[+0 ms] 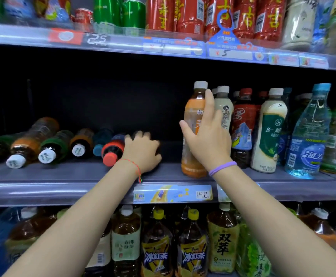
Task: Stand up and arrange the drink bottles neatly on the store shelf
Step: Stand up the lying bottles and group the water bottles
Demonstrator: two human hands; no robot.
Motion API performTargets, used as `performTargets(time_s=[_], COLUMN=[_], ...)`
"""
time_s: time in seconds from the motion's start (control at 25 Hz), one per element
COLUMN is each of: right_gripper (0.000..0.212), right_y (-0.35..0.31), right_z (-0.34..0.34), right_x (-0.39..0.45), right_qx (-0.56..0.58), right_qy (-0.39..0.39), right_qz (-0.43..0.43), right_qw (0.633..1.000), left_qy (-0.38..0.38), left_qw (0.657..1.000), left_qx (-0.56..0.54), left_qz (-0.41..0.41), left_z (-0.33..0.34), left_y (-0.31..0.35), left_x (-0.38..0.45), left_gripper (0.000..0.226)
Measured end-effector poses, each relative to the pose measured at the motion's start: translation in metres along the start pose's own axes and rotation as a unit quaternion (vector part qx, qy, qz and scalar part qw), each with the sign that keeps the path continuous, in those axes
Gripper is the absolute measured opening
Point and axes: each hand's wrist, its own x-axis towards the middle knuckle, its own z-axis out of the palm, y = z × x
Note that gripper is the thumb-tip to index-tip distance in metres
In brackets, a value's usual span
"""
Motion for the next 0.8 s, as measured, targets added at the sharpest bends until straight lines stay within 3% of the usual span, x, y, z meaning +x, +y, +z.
performTargets(time_s=[0.16,0.24,0.36,0.4,0.48,0.56,0.68,0.8], right_gripper=[0.089,0.084,0.057,0.045,0.023,0.019,0.040,0.065], right_y=[0.015,0.014,0.000,-0.006,-0.016,-0.024,-0.029,-0.038], right_z=[0.012,0.011,0.006,0.006,0.009,0.017,0.031,0.036], right_x=[-0.001,-0.005,-0.014,-0.017,-0.020,-0.025,-0.032,-0.030], right_qx=[-0.164,-0.170,-0.088,-0.039,0.070,0.146,0.165,0.219], right_qy=[0.075,0.097,0.163,0.150,0.049,-0.089,-0.226,-0.235], right_qz=[-0.010,-0.017,-0.121,-0.166,-0.215,-0.174,-0.088,-0.054], right_qw=[0.984,0.981,0.975,0.974,0.973,0.970,0.956,0.945], left_qy=[-0.013,-0.026,-0.033,-0.027,-0.001,0.073,0.226,0.329], left_qw=[0.998,0.999,0.999,0.999,0.997,0.986,0.945,0.895], left_qx=[0.037,0.020,-0.027,-0.038,-0.075,-0.147,-0.236,-0.300], left_qz=[-0.045,-0.033,-0.028,-0.026,-0.021,-0.013,0.004,0.033], left_z=[0.003,-0.001,-0.009,-0.011,-0.012,-0.013,-0.026,-0.053], left_y=[-0.007,-0.006,-0.005,-0.006,-0.005,-0.007,-0.010,-0.014], left_x=[-0.002,-0.004,-0.009,-0.010,-0.017,-0.024,-0.034,-0.042], left_gripper=[0.052,0.049,0.048,0.046,0.038,0.026,0.018,0.034])
